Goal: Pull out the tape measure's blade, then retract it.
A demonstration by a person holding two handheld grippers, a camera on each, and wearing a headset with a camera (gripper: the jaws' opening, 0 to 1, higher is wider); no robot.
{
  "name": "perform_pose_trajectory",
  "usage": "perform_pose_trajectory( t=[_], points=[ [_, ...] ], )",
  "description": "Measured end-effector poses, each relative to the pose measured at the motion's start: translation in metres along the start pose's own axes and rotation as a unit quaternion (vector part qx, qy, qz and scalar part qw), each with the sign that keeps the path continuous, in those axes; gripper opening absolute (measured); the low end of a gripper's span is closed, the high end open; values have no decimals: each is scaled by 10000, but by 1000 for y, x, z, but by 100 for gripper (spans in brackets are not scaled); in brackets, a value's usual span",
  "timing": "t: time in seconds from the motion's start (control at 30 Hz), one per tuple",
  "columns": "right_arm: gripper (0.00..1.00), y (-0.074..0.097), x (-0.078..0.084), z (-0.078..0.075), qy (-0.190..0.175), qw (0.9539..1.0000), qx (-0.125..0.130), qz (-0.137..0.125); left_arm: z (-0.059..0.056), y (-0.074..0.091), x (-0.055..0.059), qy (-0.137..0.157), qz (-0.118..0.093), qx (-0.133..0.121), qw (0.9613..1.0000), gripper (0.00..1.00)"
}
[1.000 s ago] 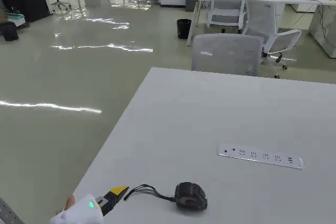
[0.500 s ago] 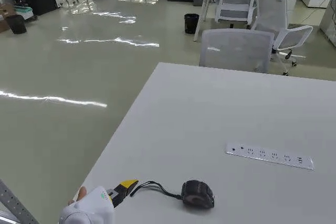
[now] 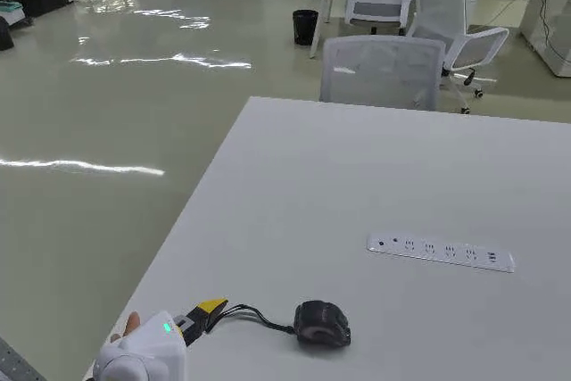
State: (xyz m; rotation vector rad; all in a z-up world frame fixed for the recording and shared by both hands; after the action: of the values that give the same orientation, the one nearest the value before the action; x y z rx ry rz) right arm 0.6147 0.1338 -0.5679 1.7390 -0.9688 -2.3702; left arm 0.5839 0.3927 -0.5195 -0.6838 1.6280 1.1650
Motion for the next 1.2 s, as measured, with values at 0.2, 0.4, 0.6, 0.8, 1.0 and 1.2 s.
perform_pose_trajectory(
  t=[0.2, 0.4, 0.6, 0.8, 1.0, 1.2],
  points=[
    [98, -10, -4, 3, 35, 10000, -81, -3, 3, -8, 3, 45, 21, 68, 10000, 99],
    [97, -17, -5, 5, 85, 9998, -153, 22, 3, -14, 4, 6, 19, 145, 9999, 99],
    [97, -23, -6, 7, 124, 9997, -218, 47, 1, -19, 4, -40, 33, 189, 9998, 98],
    [97, -28, -5, 9, 151, 9995, -263, 63, -1, -23, 6, -80, 42, 216, 9997, 98],
    [97, -30, -3, 9, 154, 9994, -298, 72, -2, -28, 8, -127, 82, 217, 9997, 97],
    [96, -32, -1, 9, 163, 9993, -328, 99, 2, -36, 10, -239, 132, 270, 9993, 96]
  ],
)
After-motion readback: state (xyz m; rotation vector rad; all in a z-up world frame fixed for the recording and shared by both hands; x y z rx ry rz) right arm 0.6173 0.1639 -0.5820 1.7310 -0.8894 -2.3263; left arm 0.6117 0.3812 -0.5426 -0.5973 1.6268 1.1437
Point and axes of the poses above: the centre of the closed fingertips' face, and the gripper's own axes: y roughly backward along the fingers, z roughly to its left, x roughly out of its underside, the point moved 1 cm from there along y, roughly backward along the fingers, and after that the axes turned 7 degrees about -x, right-handed, at the moved point
